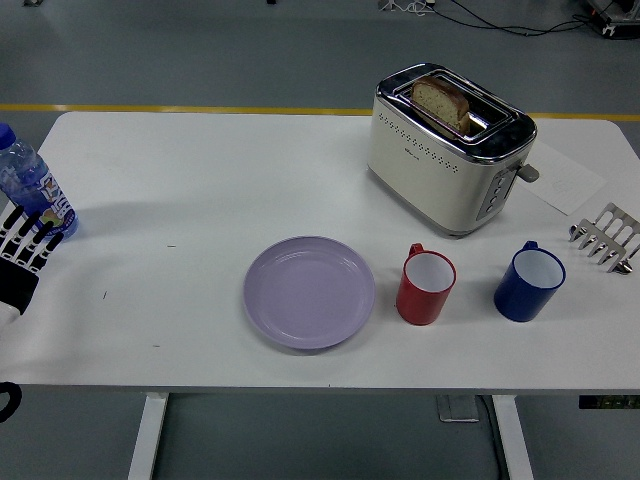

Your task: Push plate across desktop

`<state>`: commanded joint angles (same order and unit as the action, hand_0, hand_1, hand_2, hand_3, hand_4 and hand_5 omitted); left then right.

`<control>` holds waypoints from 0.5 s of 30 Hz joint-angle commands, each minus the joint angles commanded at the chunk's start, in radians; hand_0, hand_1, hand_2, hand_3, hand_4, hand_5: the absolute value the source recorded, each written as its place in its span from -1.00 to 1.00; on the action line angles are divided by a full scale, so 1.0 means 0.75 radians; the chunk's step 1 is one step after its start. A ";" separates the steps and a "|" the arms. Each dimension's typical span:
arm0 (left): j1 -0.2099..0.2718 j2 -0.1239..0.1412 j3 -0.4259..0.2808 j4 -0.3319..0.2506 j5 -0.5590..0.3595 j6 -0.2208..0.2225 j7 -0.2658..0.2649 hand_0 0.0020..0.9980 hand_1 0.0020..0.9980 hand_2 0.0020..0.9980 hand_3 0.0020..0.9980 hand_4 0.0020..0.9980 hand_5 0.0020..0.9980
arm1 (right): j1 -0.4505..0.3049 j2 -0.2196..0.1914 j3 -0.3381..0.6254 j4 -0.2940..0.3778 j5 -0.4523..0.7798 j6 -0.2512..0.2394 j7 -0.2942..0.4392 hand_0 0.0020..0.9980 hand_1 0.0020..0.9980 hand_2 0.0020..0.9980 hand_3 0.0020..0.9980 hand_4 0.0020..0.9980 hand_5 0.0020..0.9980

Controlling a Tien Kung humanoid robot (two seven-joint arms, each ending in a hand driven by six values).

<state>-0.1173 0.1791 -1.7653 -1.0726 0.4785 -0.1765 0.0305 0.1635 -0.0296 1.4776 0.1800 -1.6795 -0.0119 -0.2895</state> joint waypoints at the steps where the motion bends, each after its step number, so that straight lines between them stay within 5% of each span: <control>1: -0.001 0.000 -0.001 0.000 0.001 0.000 0.000 0.24 0.34 0.36 0.31 -0.06 1.00 | 0.002 0.000 0.001 0.000 -0.001 0.000 0.000 0.28 0.22 0.29 0.17 -0.26 -0.68; 15: -0.009 -0.004 -0.003 -0.001 -0.025 0.017 -0.009 0.24 0.34 0.35 0.30 -0.05 0.97 | 0.013 0.000 -0.002 0.000 0.004 -0.001 0.003 0.27 0.22 0.29 0.17 -0.26 -0.68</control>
<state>-0.1238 0.1764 -1.7674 -1.0733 0.4600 -0.1641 0.0239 0.1731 -0.0298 1.4763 0.1800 -1.6766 -0.0126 -0.2872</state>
